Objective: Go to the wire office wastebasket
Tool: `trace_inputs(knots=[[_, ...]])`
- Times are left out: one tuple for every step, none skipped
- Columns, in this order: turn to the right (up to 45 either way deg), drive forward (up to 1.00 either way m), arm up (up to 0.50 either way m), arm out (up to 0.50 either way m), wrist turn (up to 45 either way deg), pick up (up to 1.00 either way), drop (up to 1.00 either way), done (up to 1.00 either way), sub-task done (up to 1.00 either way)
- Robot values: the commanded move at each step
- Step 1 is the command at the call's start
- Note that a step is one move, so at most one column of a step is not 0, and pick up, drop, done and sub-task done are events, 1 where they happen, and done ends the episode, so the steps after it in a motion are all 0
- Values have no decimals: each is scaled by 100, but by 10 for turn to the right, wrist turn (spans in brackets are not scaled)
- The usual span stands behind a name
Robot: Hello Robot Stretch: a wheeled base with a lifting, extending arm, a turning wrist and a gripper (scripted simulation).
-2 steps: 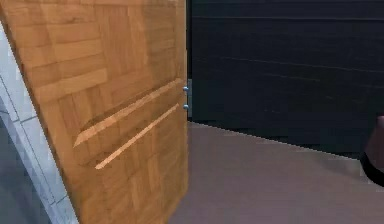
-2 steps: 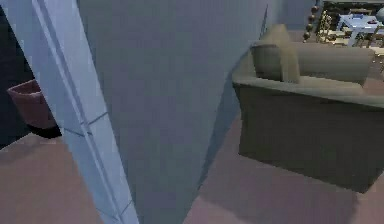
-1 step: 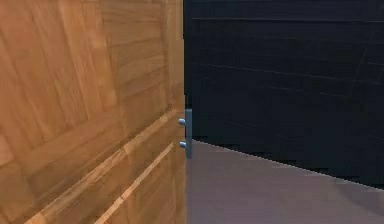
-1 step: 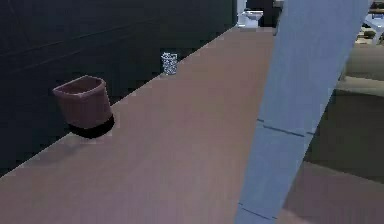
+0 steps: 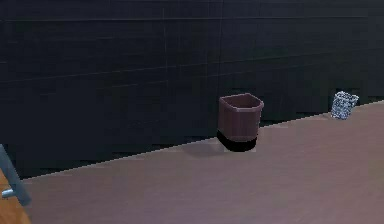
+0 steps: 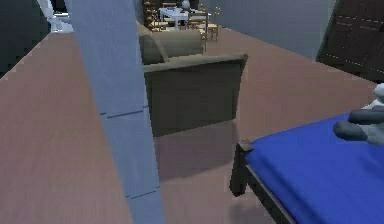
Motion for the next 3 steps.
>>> trace_inputs(knots=[[120, 0, 0, 0, 0, 0, 0, 0, 0], [0, 45, 0, 0, 0, 0, 0, 0, 0], [360, 0, 0, 0, 0, 0, 0, 0, 0]])
